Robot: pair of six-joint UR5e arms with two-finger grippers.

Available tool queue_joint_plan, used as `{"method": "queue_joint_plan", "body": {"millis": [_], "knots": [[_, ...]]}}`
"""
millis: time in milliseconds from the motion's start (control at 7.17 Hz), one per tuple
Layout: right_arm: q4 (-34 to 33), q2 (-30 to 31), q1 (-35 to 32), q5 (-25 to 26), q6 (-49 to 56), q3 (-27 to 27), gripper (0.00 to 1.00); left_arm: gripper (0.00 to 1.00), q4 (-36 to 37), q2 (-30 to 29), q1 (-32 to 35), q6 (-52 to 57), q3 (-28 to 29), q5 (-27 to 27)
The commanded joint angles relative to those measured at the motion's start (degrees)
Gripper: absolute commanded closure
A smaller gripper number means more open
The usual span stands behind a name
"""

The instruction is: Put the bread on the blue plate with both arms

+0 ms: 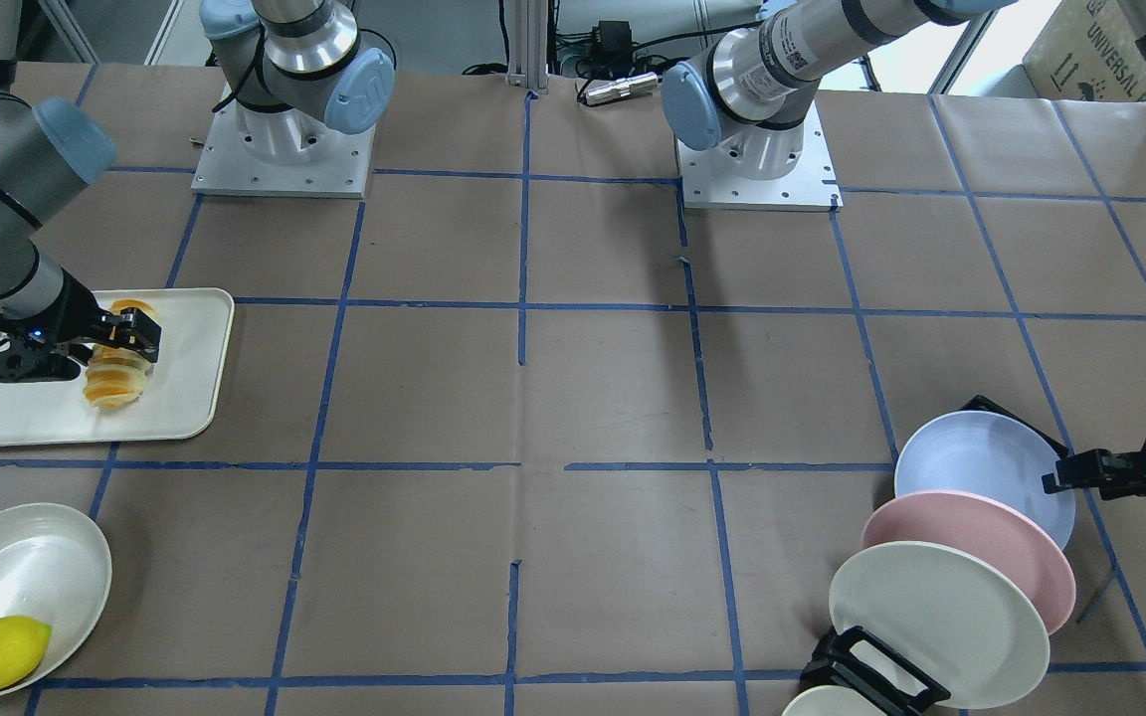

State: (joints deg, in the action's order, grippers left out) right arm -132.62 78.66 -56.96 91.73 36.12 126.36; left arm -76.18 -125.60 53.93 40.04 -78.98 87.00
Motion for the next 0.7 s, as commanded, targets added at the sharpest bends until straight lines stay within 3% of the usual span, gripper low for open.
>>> {"method": "queue_joint_plan", "body": {"millis": [0, 140, 279, 558], "knots": [[-0.8, 0.1, 0.0, 0.5, 0.4, 0.5, 0.82, 0.78, -0.1, -0.3, -0.1, -0.4, 0.1, -1.7], [-0.8, 0.1, 0.0, 0.5, 2.4, 0.3, 0.95, 0.84, -0.1, -0.3, 0.0, -0.4, 0.2, -1.8], [-0.5, 1.7, -0.1, 0.6, 2.4, 0.1, 0.95, 0.87, -0.2, -0.3, -0.1, -0.5, 0.2, -2.5], [2.6, 11.0, -1.1, -0.1, 2.5, -0.7, 0.95, 0.90, -0.5, 0.5, -0.1, -0.5, 1.1, -2.2]]}}
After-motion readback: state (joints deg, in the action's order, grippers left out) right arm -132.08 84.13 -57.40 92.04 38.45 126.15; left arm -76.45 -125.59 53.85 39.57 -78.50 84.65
